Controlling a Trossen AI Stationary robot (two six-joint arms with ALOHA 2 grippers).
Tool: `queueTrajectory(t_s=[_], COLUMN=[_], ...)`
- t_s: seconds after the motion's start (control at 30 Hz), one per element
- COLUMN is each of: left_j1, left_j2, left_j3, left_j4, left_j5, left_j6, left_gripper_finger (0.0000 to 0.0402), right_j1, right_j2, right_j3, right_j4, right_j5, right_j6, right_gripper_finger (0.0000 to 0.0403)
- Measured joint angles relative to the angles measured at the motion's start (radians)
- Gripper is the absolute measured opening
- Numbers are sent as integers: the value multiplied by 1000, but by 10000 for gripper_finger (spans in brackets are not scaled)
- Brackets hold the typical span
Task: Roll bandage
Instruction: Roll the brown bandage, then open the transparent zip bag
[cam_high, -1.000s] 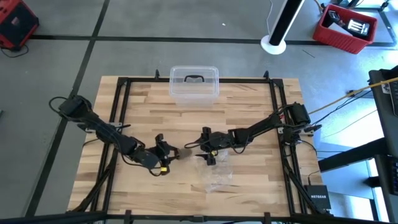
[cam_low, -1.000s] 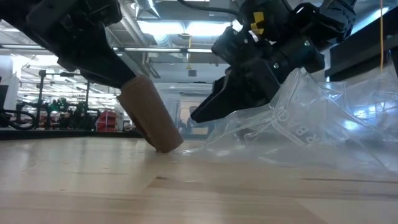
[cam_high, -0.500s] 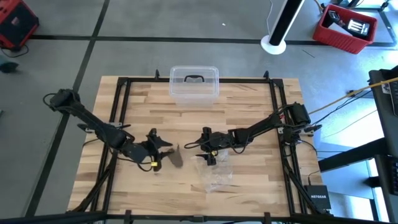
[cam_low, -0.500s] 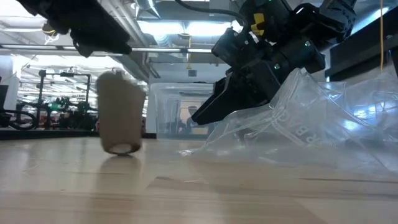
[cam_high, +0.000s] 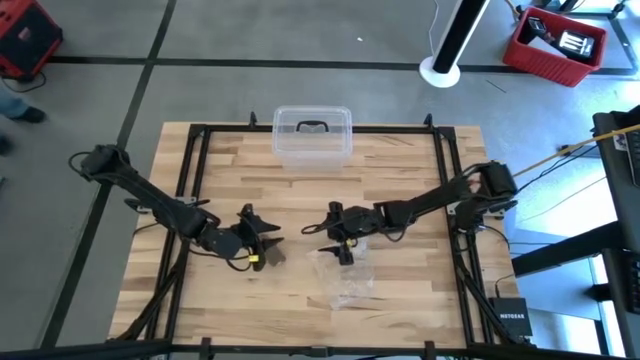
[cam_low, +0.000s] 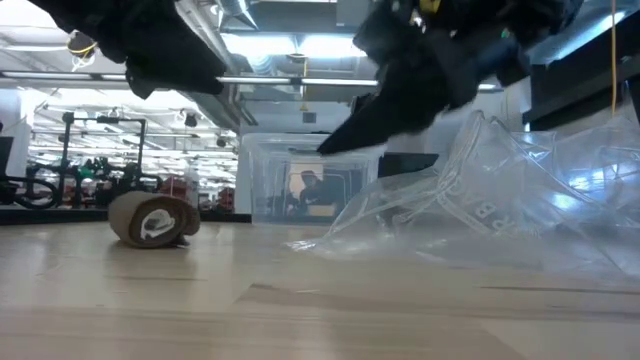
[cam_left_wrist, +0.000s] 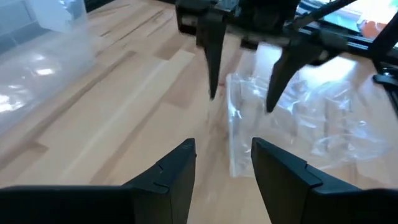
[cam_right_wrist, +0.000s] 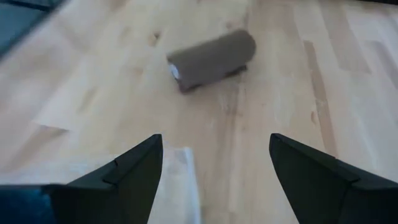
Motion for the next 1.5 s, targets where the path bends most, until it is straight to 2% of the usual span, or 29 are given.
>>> queueTrajectory(t_s=[0.23, 0.43, 0.53, 0.7, 0.93, 1.07, 1.2, 1.33, 1.43, 1.5], left_j1=[-12, -30, -38, -44, -51, -56, -51, -38, -22, -14], left_j2=[140, 271, 348, 482, 628, 675, 714, 760, 798, 821], left_j3=[0, 1, 43, 165, 332, 378, 386, 385, 385, 385], left_j4=[183, 392, 444, 458, 449, 453, 449, 450, 454, 460], left_j5=[32, 59, 60, 77, 114, 114, 114, 108, 111, 148], left_j6=[23, 53, 83, 138, 249, 285, 246, 149, 87, 30], left_gripper_finger=[149, 149, 149, 149, 149, 149, 149, 149, 149, 149], right_j1=[116, 245, 320, 449, 607, 674, 696, 695, 694, 687], right_j2=[-77, -107, -128, -130, -126, -89, -56, -25, 17, 49], right_j3=[0, 0, 13, 78, 84, 80, 81, 80, 81, 80], right_j4=[-105, -208, -261, -409, -485, -508, -513, -477, -421, -403], right_j5=[-14, 93, 152, 258, 353, 460, 566, 565, 566, 563], right_j6=[17, 34, 51, 57, 205, 206, 334, 525, 571, 594], right_gripper_finger=[296, 296, 296, 296, 296, 296, 296, 296, 296, 296])
